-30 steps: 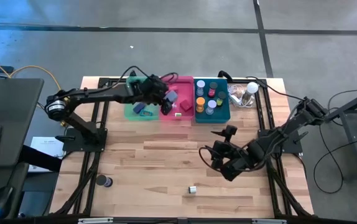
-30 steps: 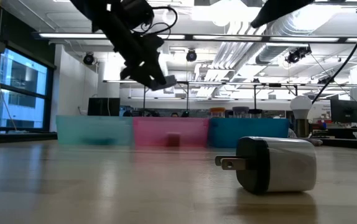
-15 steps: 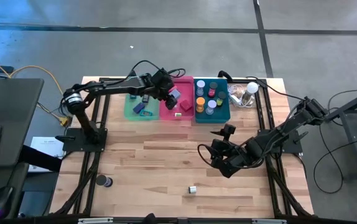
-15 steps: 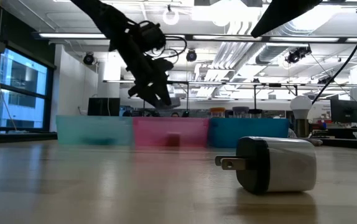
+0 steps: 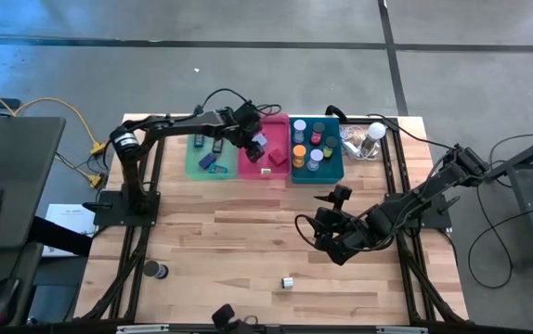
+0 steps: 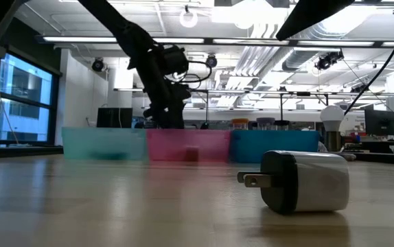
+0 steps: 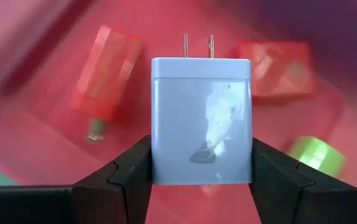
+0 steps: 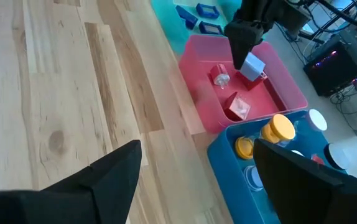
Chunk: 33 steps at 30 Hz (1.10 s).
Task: Pick & Place Office items
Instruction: Put the light blue adapter into the red bin
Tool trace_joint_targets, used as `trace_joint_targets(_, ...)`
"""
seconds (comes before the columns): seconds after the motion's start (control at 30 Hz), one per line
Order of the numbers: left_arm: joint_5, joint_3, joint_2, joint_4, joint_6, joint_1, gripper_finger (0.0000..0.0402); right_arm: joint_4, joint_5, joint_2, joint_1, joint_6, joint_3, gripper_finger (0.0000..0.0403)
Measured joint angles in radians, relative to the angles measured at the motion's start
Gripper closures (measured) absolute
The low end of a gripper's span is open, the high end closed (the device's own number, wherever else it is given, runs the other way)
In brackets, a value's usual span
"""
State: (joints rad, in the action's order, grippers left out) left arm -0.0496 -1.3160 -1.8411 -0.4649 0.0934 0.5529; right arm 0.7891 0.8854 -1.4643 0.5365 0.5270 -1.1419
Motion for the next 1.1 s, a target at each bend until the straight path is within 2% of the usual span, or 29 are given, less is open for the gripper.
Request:
trace_joint_targets(0.27, -0.024, 0.000, -0.010, -0.009, -0.050, 0.068, 0.0200, 0.000, 0.002, 0.000, 0.000, 0.000, 0.000, 0.0104)
trace_joint_targets(0.5, -0.052, 0.000, -0.039, -0.023, -0.130, 0.054, 0.0200, 0.000, 0.002, 0.000, 0.000, 0.000, 0.000, 0.0104)
trace_joint_targets(0.83, -0.012, 0.000, -0.074, -0.016, -0.149, 0.040, 0.0200, -0.008, -0.010, 0.000, 0.000, 0.003, -0.001, 0.0104)
trace_joint_targets(1.1, -0.010, 0.000, -0.077, -0.008, -0.150, 0.040, 0.0151, -0.010, -0.051, 0.000, 0.000, 0.003, -0.001, 0.0104)
